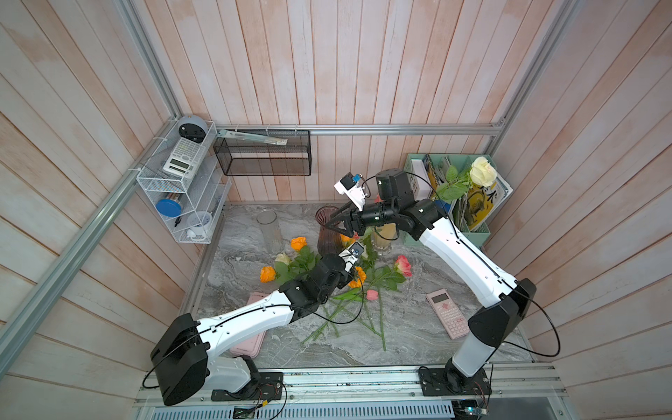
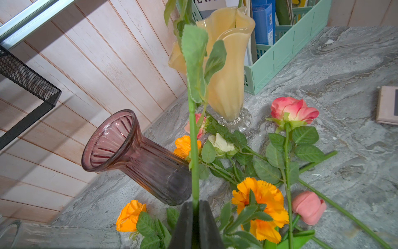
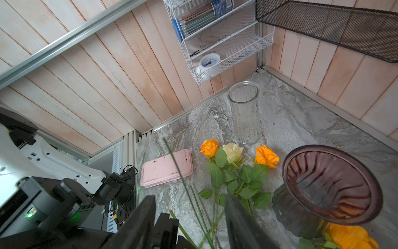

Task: Arrange the flowers in different vases according to their colors
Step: Pick up the flower at the center of the board.

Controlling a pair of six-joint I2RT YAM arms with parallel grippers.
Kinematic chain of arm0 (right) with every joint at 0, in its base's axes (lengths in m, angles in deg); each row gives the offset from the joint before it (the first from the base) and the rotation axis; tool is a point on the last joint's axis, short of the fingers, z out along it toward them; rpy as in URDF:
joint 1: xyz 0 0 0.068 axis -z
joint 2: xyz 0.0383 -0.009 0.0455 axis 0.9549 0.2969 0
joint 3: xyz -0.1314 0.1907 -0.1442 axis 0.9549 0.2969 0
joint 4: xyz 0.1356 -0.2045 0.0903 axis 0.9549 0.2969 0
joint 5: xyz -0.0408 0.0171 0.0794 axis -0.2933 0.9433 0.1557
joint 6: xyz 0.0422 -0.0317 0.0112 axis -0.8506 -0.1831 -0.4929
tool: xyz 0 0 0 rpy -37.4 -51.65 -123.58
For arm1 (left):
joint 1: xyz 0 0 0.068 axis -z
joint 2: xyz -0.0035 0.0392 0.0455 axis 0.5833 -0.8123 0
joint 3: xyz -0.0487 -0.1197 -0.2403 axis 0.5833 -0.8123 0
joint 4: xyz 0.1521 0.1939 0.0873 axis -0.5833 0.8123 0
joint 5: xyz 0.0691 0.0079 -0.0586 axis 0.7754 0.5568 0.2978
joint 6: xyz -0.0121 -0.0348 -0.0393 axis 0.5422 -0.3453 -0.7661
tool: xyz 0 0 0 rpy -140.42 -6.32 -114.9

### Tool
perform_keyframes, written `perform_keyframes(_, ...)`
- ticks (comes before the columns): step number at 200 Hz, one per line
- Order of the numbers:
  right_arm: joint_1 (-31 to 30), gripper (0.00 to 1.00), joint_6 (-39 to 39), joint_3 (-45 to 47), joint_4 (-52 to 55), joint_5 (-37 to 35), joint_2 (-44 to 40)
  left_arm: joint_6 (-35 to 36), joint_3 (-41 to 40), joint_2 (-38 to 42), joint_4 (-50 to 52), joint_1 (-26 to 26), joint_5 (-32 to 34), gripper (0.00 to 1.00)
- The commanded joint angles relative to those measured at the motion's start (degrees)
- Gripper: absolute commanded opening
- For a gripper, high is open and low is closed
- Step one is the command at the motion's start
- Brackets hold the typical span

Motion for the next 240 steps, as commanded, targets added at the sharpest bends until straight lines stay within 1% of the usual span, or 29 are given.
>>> perform_keyframes(1,-0.24,0.57,1.81,-3.08,2.35,-1.89,1.90,0.67,2.17,-0.28,-0.06,0.29,-0.84,0.08)
perform_keyframes(14,-0.40,0.56,1.56,-4.13,2.52,-0.80,3.10,0.79,2.38,-0.51,0.20,0.45,-0.94,0.08)
perform_keyframes(21,-0.54,0.51,1.82,-4.74,2.94,-0.96,3.72,0.81,2.44,-0.51,0.49,0.45,-1.09,0.08)
perform_keyframes(26,-0.79,0.43,2.03,-5.11,3.34,-1.10,4.05,0.89,2.40,-0.64,0.52,0.46,-0.97,0.08)
perform_keyframes(33,-0.95,0.28,2.15,-5.21,3.49,-1.29,4.32,0.96,2.36,-0.72,0.42,0.47,-0.79,0.08)
perform_keyframes(40,-1.10,0.15,2.11,-5.06,3.41,-1.76,4.30,0.98,2.17,-0.68,0.22,0.47,-0.59,0.08)
perform_keyframes(46,-1.07,0.00,1.87,-4.72,3.06,-2.19,4.06,1.07,1.99,-0.64,0.15,0.46,-0.54,0.08)
perform_keyframes(73,-0.90,0.00,1.81,-2.83,1.31,-4.22,1.15,0.94,1.64,-0.55,-0.54,0.32,-0.03,0.08)
perform_keyframes(103,-0.87,0.00,2.35,-2.74,1.20,-8.98,-3.33,0.10,1.27,-0.29,-1.77,-0.36,1.34,0.08)
perform_keyframes(129,-0.10,0.00,2.67,-0.05,-1.48,-13.90,-9.35,-2.25,0.38,0.60,-3.83,-2.26,2.20,0.08)
perform_keyframes(142,1.08,0.00,2.19,1.21,-2.13,-15.35,-11.97,-4.02,-0.31,1.51,-4.65,-3.85,1.45,0.08)
perform_keyframes(154,2.43,0.00,1.81,1.47,-1.60,-15.28,-13.80,-5.31,-1.17,2.65,-5.43,-5.22,0.65,0.08)
perform_keyframes(170,3.25,0.00,2.97,1.87,-0.18,-18.92,-15.65,-5.94,-2.51,4.73,-5.94,-6.50,-2.65,0.08)
perform_keyframes(179,4.08,0.00,2.88,2.36,-0.33,-19.97,-16.56,-5.71,-2.98,5.70,-6.03,-6.61,-4.01,0.08)
perform_keyframes(203,6.21,0.00,1.18,3.68,-2.46,-21.65,-19.06,-5.96,-3.45,7.13,-5.19,-6.84,-4.88,0.08)
perform_keyframes(215,6.27,0.00,1.11,4.43,-3.68,-23.51,-20.35,-6.51,-3.73,7.55,-4.81,-6.85,-5.29,0.08)
perform_keyframes(240,6.25,0.00,-0.58,8.67,-9.53,-23.62,-23.43,-8.42,-4.55,8.06,-3.97,-6.84,-7.93,0.09)
